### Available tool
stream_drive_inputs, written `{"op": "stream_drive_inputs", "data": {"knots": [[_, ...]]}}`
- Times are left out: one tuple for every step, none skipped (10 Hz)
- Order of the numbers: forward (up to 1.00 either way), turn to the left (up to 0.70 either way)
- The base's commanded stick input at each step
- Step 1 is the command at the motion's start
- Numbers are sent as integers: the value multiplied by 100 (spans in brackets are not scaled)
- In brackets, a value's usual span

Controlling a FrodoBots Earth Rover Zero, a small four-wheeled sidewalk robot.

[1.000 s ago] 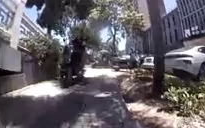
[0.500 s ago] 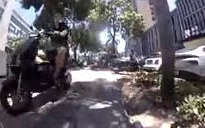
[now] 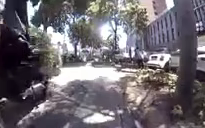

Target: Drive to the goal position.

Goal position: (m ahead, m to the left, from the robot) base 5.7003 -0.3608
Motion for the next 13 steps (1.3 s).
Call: {"op": "stream_drive_inputs", "data": {"knots": [[70,0],[70,0],[70,0],[70,0],[70,0],[70,0],[70,0],[70,0],[70,0],[70,0],[70,0],[70,0],[70,0]]}}
